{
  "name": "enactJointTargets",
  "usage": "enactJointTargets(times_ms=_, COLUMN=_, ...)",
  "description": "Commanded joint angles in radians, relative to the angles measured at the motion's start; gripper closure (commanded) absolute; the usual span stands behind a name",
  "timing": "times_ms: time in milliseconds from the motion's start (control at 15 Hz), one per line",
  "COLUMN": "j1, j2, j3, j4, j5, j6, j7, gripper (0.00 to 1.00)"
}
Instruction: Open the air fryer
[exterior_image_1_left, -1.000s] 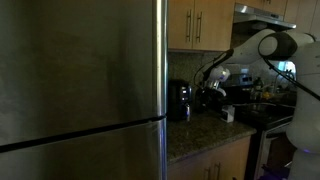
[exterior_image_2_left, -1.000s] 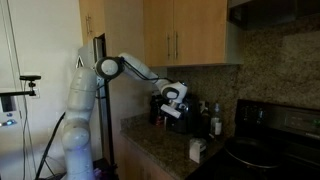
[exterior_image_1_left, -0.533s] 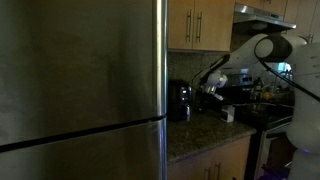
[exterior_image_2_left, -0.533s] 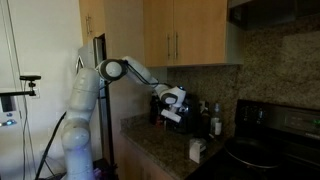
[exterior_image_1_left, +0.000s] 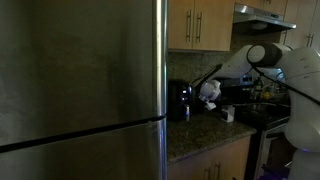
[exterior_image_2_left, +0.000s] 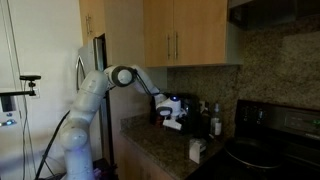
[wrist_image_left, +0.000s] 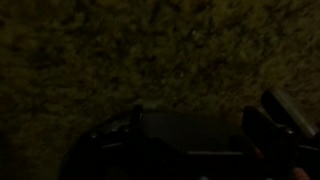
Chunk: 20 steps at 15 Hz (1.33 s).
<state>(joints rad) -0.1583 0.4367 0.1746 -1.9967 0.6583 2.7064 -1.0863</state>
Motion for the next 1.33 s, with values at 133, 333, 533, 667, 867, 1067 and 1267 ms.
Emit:
enactJointTargets(times_ms=133, j1=-0.142, j2=-0.075, j3=0.159, j4=0.013, j5=0.285, j6=0.177, j7=-0.324, gripper=0.0)
enactJointTargets(times_ms=333, j1=-0.213, j2=-0.095, j3=0.238, j4=0.021, j5=0.481, j6=0.12, j7=-0.502, gripper=0.0)
enactJointTargets(times_ms=533, j1=-0.173, j2=-0.084, j3=0.192, j4=0.009, j5=0.409, j6=0.153, j7=-0.431, gripper=0.0)
enactJointTargets(times_ms=667, j1=-0.171, j2=-0.084, j3=0.192, j4=0.009, j5=0.409, j6=0.154, j7=-0.43, gripper=0.0)
enactJointTargets(times_ms=867, j1=-0.189, j2=-0.068, j3=0.221, j4=0.04, j5=0.466, j6=0.179, j7=-0.507, gripper=0.0)
enactJointTargets(times_ms=1067, j1=-0.207, j2=-0.064, j3=0.244, j4=0.055, j5=0.54, j6=0.175, j7=-0.637, gripper=0.0)
enactJointTargets(times_ms=1267, j1=-0.207, j2=-0.068, j3=0.237, j4=0.047, j5=0.537, j6=0.158, j7=-0.671, gripper=0.0)
